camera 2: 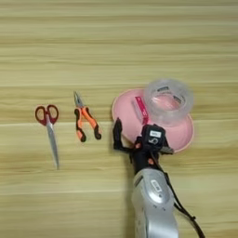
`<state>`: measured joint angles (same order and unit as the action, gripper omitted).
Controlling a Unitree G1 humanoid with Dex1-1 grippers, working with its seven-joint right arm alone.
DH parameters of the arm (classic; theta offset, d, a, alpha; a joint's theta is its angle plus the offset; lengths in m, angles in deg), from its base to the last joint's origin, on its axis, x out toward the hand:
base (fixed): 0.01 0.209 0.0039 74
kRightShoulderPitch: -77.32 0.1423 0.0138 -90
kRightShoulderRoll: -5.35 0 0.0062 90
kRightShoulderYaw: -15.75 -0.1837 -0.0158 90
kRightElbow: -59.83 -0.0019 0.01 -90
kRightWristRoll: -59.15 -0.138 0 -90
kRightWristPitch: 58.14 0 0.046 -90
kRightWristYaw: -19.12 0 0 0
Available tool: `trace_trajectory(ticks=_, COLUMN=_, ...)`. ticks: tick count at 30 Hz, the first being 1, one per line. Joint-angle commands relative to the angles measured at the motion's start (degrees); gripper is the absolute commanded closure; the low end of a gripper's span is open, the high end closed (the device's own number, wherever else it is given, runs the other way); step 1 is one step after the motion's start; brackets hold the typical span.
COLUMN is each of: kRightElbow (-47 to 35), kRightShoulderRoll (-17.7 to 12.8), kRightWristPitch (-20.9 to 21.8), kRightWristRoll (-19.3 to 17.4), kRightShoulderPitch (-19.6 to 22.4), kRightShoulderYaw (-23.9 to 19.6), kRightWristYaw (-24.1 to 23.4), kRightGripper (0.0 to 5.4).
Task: Move the objects on the table
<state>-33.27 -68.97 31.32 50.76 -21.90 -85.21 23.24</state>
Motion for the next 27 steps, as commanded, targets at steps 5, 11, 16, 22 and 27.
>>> trace_trajectory(ticks=5, kRightElbow=0.5, kRightShoulderRoll=-2.5, kRightWristPitch=1.1, kRightWristRoll=-1.1, kRightShoulderPitch=5.1, kRightShoulderYaw=-1.1, kRightWristYaw=0.7, kRightGripper=0.04)
trace_trajectory(ticks=11, kRightElbow=2.2, kRightShoulderRoll=-3.9, kRightWristPitch=1.5, kRightWristRoll=-1.1, kRightShoulderPitch=6.8, kRightShoulderYaw=-1.4, kRightWristYaw=1.1, kRightGripper=0.04)
trace_trajectory(ticks=16, kRightElbow=4.0, kRightShoulderRoll=-4.7, kRightWristPitch=1.5, kRightWristRoll=-1.5, kRightShoulderPitch=8.0, kRightShoulderYaw=-1.9, kRightWristYaw=1.5, kRightGripper=0.04)
trace_trajectory(ticks=22, kRightElbow=4.8, kRightShoulderRoll=-5.5, kRightWristPitch=1.4, kRightWristRoll=-2.0, kRightShoulderPitch=9.4, kRightShoulderYaw=-2.0, kRightWristYaw=2.3, kRightGripper=0.04)
trace_trajectory(ticks=27, kRightElbow=3.8, kRightShoulderRoll=-5.4, kRightWristPitch=0.5, kRightWristRoll=-2.8, kRightShoulderPitch=9.3, kRightShoulderYaw=-1.2, kRightWristYaw=3.9, kRightGripper=0.04)
